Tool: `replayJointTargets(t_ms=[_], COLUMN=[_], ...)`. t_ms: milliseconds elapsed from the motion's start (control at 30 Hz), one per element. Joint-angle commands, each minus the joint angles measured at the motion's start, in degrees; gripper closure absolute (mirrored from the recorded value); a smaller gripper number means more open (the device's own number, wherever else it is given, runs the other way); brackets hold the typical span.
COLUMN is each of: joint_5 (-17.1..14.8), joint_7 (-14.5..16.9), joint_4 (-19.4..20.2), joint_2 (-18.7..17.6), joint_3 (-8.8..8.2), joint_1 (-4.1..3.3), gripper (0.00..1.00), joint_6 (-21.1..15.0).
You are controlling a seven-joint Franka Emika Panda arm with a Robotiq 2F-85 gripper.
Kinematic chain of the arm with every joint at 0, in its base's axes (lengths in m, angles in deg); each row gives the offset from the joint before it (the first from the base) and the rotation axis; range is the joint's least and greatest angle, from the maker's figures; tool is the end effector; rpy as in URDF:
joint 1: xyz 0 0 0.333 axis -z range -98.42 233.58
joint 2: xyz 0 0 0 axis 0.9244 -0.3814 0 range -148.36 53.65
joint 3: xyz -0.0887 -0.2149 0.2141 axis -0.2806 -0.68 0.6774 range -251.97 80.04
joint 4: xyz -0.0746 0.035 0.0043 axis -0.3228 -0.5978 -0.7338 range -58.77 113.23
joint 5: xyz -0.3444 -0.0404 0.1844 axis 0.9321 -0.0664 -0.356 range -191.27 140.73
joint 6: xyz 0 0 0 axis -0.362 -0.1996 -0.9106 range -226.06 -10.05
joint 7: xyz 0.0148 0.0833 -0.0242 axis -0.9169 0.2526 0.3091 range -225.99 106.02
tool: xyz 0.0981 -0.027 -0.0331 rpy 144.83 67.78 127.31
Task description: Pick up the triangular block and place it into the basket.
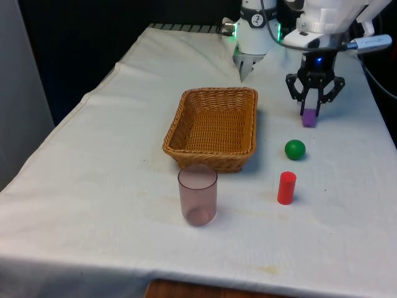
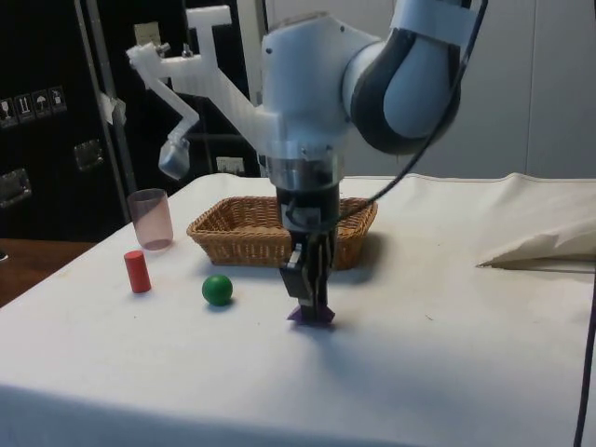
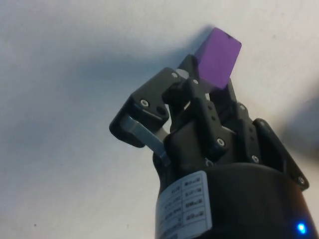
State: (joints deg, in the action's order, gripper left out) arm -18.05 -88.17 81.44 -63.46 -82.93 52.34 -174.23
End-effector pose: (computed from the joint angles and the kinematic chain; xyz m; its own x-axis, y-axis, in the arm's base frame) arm 0.4408 0.1540 0.1777 0.9968 -0.0557 0.0569 -0.0558 -0.9984 0.0010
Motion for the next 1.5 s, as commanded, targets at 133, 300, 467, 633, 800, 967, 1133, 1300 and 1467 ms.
replayJointTargets(t_ms=[133, 300, 467, 633, 800, 967, 1133, 1300, 1467], joint_5=[1.03, 0.92, 0.80, 0.69, 0.80, 1.32, 2.18, 3.55, 4.76], joint_7=[-0.92, -0.63, -0.34, -0.06, 0.23, 0.74, 1.09, 1.60, 2.06], joint_4=[-0.40, -0.80, -1.43, -2.29, -3.32, -4.81, -5.84, -7.33, -8.54], joint_2=[3.50, 5.90, 7.22, 8.77, 9.97, 10.77, 11.00, 11.12, 11.06], joint_3=[-0.40, -0.11, -0.06, 0.00, -0.11, -0.63, -1.49, -2.86, -4.01], joint_1=[-0.57, -0.29, -0.17, -0.11, 0.00, 0.34, 0.46, 0.63, 0.74], gripper=[0.67, 0.67, 0.67, 0.67, 0.67, 0.67, 0.67, 0.67, 0.67], joint_6=[4.53, 7.56, 9.45, 12.03, 14.32, 16.84, 18.16, 19.88, 21.20])
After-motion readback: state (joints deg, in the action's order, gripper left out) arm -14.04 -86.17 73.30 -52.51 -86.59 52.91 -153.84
